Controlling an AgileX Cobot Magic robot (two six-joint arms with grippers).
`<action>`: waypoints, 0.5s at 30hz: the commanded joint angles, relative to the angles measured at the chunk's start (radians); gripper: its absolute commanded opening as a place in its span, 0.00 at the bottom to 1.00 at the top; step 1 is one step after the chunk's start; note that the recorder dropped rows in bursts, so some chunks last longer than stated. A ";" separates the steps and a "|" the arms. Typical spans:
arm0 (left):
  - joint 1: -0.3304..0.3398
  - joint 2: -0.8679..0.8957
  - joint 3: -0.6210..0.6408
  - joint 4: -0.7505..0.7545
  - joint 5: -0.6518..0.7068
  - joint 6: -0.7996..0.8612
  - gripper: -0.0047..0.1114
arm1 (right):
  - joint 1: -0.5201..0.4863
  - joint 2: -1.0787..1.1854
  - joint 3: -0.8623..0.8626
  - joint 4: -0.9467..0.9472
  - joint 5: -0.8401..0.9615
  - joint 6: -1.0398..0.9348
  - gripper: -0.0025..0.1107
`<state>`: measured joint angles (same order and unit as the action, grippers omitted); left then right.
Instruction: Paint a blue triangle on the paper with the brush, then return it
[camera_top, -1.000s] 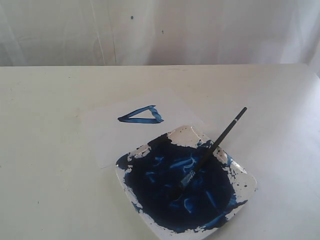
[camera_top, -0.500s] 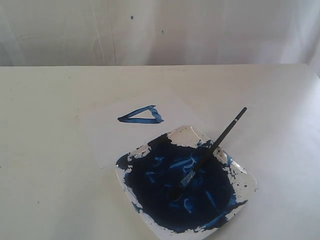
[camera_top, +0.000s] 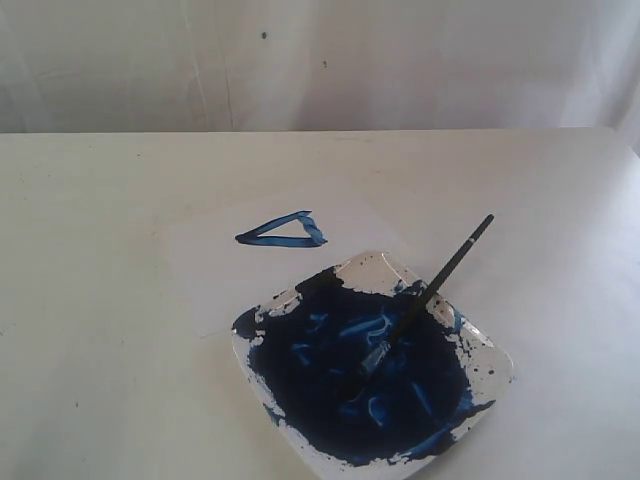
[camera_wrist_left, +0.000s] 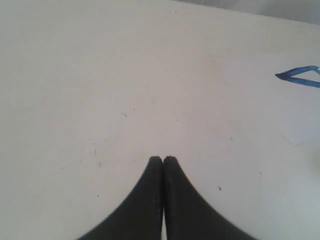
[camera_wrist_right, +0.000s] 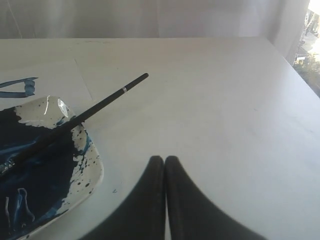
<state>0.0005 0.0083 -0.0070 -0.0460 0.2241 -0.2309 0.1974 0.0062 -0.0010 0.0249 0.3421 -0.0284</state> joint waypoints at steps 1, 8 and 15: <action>0.021 -0.008 0.007 -0.019 0.016 0.048 0.04 | 0.001 -0.006 0.001 0.004 -0.006 -0.001 0.02; 0.036 -0.008 0.007 -0.019 0.016 0.081 0.04 | 0.001 -0.006 0.001 0.004 -0.006 -0.001 0.02; 0.036 -0.008 0.007 -0.019 0.016 0.198 0.04 | 0.001 -0.006 0.001 0.006 -0.006 -0.001 0.02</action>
<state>0.0335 0.0044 -0.0032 -0.0552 0.2363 -0.0791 0.1974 0.0062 -0.0010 0.0249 0.3421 -0.0284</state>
